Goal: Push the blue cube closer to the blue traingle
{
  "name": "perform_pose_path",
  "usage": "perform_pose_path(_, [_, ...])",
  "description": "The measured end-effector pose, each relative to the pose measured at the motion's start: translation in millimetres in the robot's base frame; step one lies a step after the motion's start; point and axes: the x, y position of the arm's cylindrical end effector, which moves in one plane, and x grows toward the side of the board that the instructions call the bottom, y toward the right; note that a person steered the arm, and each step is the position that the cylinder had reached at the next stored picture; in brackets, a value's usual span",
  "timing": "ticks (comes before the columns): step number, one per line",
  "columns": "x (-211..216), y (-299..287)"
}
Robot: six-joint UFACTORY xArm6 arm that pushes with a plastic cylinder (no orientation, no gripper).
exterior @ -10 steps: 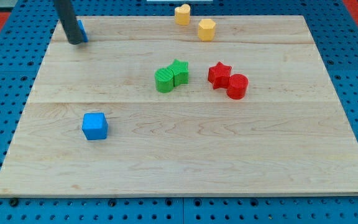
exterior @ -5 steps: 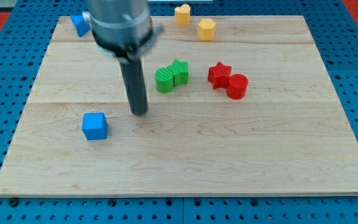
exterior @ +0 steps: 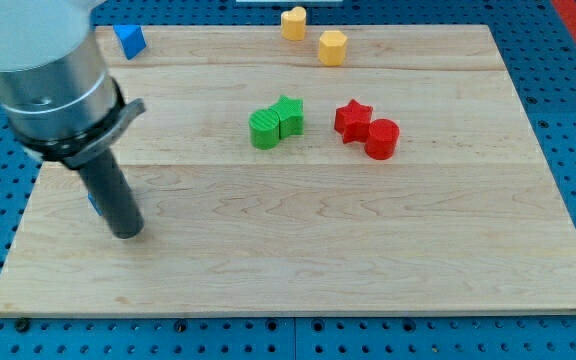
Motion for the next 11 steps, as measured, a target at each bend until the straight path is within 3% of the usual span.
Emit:
perform_pose_path(3, [-152, -16])
perform_pose_path(5, [-222, -16])
perform_pose_path(6, [-197, -49])
perform_pose_path(7, [-217, -81])
perform_pose_path(8, [-232, -50])
perform_pose_path(11, [-230, -43])
